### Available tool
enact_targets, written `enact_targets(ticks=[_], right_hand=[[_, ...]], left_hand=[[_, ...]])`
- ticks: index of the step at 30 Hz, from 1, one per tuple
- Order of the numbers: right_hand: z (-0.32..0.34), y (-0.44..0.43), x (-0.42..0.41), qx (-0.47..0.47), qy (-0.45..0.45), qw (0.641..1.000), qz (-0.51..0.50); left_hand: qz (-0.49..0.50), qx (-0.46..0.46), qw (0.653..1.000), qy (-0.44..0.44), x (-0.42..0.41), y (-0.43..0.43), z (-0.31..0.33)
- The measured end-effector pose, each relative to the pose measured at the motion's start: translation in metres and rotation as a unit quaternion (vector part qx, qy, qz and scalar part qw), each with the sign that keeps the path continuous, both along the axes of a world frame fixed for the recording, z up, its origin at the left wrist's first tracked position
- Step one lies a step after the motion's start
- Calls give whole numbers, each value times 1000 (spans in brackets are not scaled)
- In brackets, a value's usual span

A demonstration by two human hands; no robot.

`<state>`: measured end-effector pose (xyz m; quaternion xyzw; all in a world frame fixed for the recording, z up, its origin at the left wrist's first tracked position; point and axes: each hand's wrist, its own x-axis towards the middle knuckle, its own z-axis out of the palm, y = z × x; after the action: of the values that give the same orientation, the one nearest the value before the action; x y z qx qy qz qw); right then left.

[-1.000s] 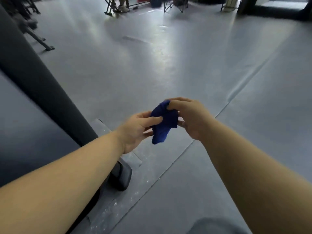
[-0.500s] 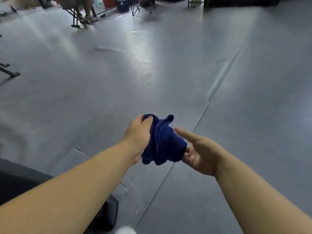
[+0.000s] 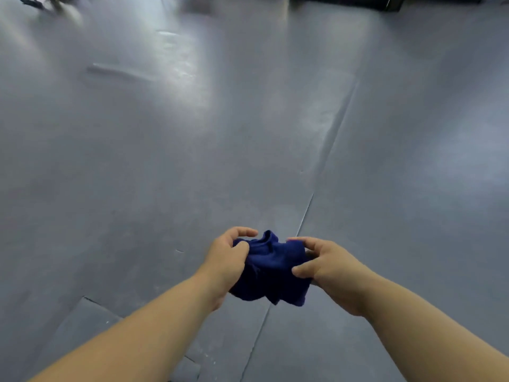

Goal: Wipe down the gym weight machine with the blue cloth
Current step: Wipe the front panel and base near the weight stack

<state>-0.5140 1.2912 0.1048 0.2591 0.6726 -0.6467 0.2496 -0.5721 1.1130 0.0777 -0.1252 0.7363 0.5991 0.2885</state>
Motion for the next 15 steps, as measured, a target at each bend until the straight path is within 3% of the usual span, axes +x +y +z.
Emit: enact_targets(ticks=[7,15], right_hand=[[156,6,-58,12,2,1000,13],[324,75,-206,-6,122,989,-82]], left_hand=[[-101,71,990,-69,-76,-19,160],[-131,136,982,-10,-190,69,327]])
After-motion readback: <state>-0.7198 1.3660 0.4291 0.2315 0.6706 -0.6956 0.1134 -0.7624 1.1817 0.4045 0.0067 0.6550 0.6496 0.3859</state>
